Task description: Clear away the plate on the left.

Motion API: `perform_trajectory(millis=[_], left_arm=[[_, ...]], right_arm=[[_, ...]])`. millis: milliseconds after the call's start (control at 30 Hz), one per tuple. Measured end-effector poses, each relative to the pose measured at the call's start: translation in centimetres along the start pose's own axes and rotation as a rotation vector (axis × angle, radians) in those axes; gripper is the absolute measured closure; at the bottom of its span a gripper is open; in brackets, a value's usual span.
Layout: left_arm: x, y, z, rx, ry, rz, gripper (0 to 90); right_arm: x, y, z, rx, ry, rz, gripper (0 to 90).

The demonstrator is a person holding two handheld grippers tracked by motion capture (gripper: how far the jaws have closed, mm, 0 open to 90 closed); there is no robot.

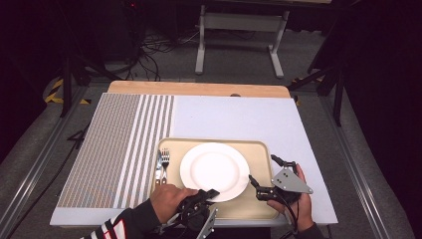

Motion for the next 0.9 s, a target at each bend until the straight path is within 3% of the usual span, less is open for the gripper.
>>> perform_trajectory(millis=[367,467,567,800,900], left_arm=[[-0.4,-0.2,0.7,0.035,0.007,0.012,71.0],[-0.4,-0.3,0.8,0.029,0.015,0.007,63.9],[-0.3,-0.3,1.0,0.058,-0.006,0.008,62.0],[-0.2,-0.7,0.8,0.062,-0.037,0.025,55.8],[-0.3,-1.0,0.7,0.064,-0.073,0.053,53.1]], right_arm=[[0.0,0.0,-0.2,-0.004,-0.003,-0.001,9.0],[0.0,0.0,-0.1,-0.003,-0.003,0.0,9.0],[0.0,0.0,-0.1,-0.003,-0.003,-0.001,9.0],[0.0,0.0,-0.2,-0.007,-0.001,0.0,9.0],[0.1,0.1,-0.2,-0.006,-0.005,-0.004,9.0]])
Point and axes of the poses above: each handheld gripper's, and its own axes: y roughly forward along the jaws, x roughly out of its underside, z roughly to its right, the point moved 8 cm from there along y, roughly forward along the jaws, and after that the axes turned 2 degrees about -z, right-handed, at the moved point
